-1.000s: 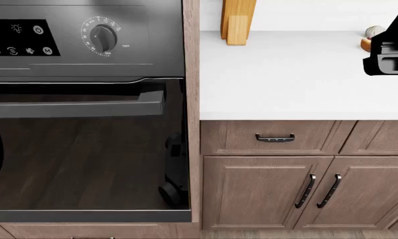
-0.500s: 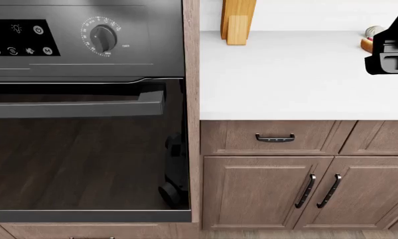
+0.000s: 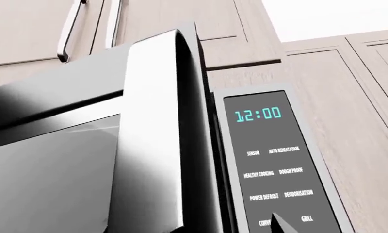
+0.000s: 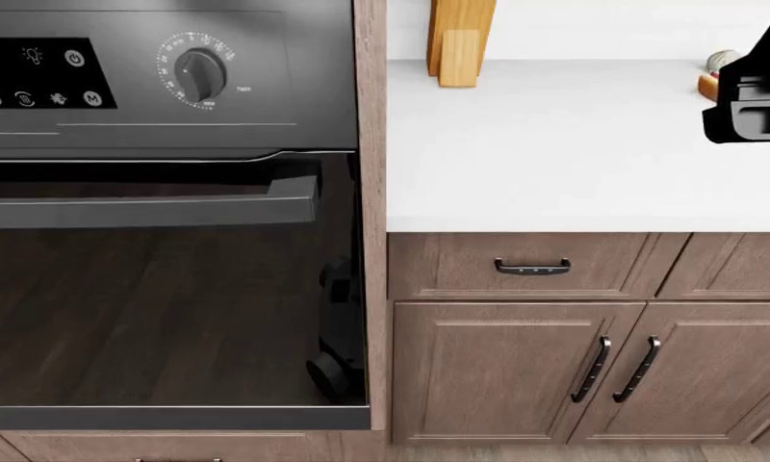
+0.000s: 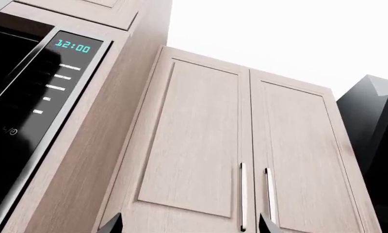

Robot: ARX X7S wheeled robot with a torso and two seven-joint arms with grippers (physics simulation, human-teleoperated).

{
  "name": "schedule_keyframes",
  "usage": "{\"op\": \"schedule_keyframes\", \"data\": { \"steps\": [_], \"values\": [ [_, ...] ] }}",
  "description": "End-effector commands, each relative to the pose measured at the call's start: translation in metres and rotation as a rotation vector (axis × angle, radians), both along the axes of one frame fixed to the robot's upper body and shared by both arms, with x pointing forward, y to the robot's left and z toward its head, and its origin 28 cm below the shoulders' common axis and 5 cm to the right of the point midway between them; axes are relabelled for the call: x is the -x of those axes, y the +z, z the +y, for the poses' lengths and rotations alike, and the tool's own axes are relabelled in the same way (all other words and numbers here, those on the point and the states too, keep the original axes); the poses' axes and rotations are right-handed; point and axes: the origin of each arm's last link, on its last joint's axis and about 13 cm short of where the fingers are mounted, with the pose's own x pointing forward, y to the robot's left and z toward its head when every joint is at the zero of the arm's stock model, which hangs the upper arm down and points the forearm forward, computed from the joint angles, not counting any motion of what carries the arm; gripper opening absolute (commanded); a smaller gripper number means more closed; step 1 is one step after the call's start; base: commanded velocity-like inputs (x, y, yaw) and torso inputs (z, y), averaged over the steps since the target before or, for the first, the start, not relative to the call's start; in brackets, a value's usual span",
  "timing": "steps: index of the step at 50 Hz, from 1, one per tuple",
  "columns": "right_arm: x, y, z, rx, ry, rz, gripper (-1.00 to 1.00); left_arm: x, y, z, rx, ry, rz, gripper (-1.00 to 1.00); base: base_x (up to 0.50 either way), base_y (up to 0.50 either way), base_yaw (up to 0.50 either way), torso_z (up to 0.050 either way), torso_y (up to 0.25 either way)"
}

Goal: Open the microwave door

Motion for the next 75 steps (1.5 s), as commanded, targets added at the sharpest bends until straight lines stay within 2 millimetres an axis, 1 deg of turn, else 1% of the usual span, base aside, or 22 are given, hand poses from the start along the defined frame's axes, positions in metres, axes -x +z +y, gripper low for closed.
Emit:
{"op": "schedule_keyframes", "data": {
  "steps": [1, 15, 28, 34, 37, 45, 55, 59, 67, 75],
  "values": [
    [0.000, 0.000, 0.000, 0.000, -0.001, 0.001, 1.00, 0.006, 0.002, -0.008, -0.069, -0.071, -0.022, 1.00, 0.00, 0.00, 0.00, 0.000, 0.000],
    [0.000, 0.000, -0.002, 0.000, -0.005, -0.004, 1.00, 0.008, 0.002, 0.004, -0.064, 0.003, -0.018, 1.00, 0.00, 0.00, 0.00, 0.000, 0.001],
    [0.000, 0.002, 0.000, 0.007, -0.003, -0.007, 1.00, 0.009, -0.001, 0.020, -0.043, 0.076, -0.009, 1.00, 0.00, 0.00, 0.00, 0.000, 0.000],
    [0.000, 0.003, 0.001, 0.010, -0.002, -0.007, 1.00, 0.011, -0.001, 0.027, -0.027, 0.102, -0.010, 1.00, 0.00, 0.00, 0.00, 0.000, 0.000],
    [0.001, 0.003, 0.001, 0.012, -0.002, -0.008, 1.00, 0.014, -0.001, 0.027, -0.026, 0.105, -0.016, 1.00, 0.00, 0.00, 0.00, 0.000, 0.000],
    [0.003, 0.005, 0.002, 0.013, -0.002, -0.011, 1.00, 0.033, 0.009, 0.020, -0.052, 0.086, -0.067, 1.00, 0.00, 0.00, 0.00, 0.000, 0.000],
    [0.005, 0.004, 0.001, 0.006, 0.000, -0.013, 1.00, 0.061, 0.018, 0.001, -0.117, 0.029, -0.135, 1.00, 0.00, 0.00, 0.00, 0.000, 0.000],
    [0.006, 0.003, 0.000, 0.000, 0.002, -0.015, 1.00, 0.071, 0.020, -0.009, -0.155, -0.008, -0.156, 1.00, 0.00, 0.00, 0.00, 0.000, 0.000],
    [0.008, 0.002, -0.003, -0.009, 0.005, -0.019, 1.00, 0.071, 0.020, -0.033, -0.234, -0.089, -0.153, 1.00, 0.00, 0.00, 0.00, 0.000, 0.000],
    [0.009, 0.000, -0.005, -0.017, 0.004, -0.019, 1.00, 0.061, 0.015, -0.054, -0.301, -0.154, -0.121, 1.00, 0.00, 0.00, 0.00, 0.000, 0.000]
  ]
}}
